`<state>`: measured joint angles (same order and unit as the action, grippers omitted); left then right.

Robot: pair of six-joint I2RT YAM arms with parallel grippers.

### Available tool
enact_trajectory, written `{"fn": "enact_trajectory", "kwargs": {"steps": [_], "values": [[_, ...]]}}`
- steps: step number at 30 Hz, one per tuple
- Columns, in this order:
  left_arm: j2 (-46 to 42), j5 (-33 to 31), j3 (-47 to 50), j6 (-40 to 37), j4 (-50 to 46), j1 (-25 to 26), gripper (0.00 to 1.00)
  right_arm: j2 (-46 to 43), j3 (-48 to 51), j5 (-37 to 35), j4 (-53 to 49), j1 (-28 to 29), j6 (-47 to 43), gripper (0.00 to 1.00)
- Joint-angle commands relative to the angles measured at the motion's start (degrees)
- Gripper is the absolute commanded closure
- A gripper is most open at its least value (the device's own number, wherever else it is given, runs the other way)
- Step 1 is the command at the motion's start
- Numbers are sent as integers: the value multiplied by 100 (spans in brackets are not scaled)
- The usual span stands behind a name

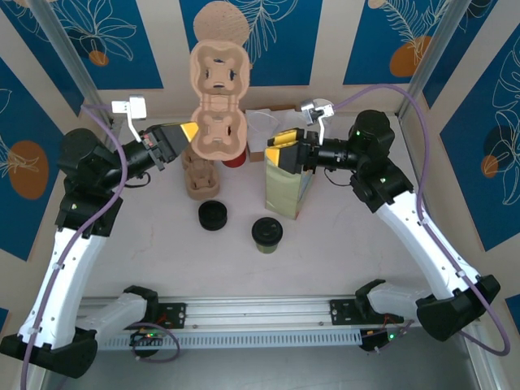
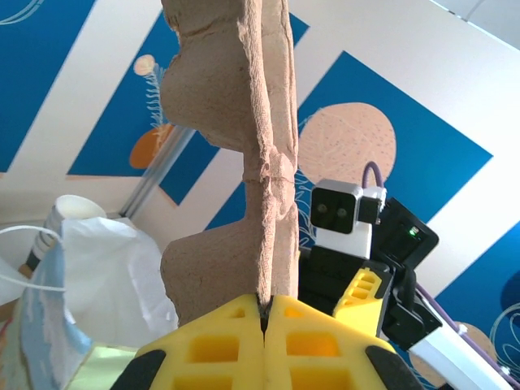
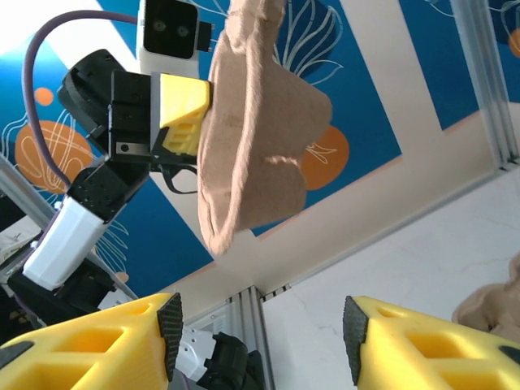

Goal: Pack the takeout coffee

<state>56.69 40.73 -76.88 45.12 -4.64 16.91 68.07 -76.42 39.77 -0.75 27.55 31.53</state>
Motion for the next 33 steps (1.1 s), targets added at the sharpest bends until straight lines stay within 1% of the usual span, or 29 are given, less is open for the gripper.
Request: {"fn": "enact_trajectory", "kwargs": {"steps": [1,8,12,19,22,23,25,26,28,30,32,33], "values": [[51,103,-10,43,459,199,100,60,-274,198,158,102,-221,41],[211,54,-59,-19,524,488,100,188,-461,310,146,190,-206,41],[279,31,-94,-49,491,551,100,146,-401,426,239,216,-315,46],[395,45,-169,-170,377,704,100,75,-222,277,384,213,-284,54],[471,75,-195,-195,377,784,100,91,-234,257,367,207,-278,59],[483,75,-196,-213,377,816,100,98,-240,274,361,199,-271,61],[509,43,-196,-240,360,849,100,109,-242,325,348,189,-270,69],[518,40,-203,-258,347,857,100,96,-242,304,328,173,-266,76],[569,40,-226,-285,309,875,100,91,-241,252,258,137,-273,85],[627,57,-269,-340,244,892,100,59,-233,130,109,74,-280,99],[683,34,-357,-467,124,910,100,16,-244,-50,-58,-13,-260,100],[715,19,-420,-575,42,918,90,-9,-242,-98,-144,-76,-217,100]]}}
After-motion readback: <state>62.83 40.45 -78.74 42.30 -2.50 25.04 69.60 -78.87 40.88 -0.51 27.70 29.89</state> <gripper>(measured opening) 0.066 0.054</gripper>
